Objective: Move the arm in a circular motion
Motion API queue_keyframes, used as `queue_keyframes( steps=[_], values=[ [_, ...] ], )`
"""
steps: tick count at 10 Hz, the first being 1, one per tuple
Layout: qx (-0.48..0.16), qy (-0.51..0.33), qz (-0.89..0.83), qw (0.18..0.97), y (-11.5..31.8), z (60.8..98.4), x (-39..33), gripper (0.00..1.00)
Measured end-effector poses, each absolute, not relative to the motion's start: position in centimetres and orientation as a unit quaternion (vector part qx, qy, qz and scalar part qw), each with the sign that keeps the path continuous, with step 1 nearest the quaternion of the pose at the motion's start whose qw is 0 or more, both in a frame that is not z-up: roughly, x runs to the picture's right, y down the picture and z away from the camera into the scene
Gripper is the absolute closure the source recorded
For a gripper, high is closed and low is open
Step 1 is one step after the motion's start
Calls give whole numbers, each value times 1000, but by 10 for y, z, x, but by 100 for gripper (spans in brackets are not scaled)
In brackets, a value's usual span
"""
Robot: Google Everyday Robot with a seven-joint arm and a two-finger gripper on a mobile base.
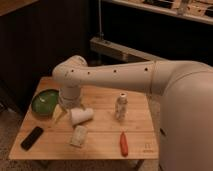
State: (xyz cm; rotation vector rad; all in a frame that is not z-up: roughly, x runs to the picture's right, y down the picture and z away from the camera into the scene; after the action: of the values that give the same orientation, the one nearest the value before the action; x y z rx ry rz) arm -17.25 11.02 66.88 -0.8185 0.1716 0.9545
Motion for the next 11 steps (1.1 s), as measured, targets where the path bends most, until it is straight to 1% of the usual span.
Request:
queue_keyframes(
  steps=[4, 6, 7, 9, 11],
  values=[
    [-375, 73, 449, 808, 100, 671, -175, 20],
    [-365, 59, 457, 809, 80, 679, -179, 20],
    [-359, 53, 459, 811, 66, 687, -176, 20],
    [-346, 37, 463, 815, 17, 715, -166, 20],
    [-336, 30, 469, 816, -22, 740, -153, 20]
  ],
)
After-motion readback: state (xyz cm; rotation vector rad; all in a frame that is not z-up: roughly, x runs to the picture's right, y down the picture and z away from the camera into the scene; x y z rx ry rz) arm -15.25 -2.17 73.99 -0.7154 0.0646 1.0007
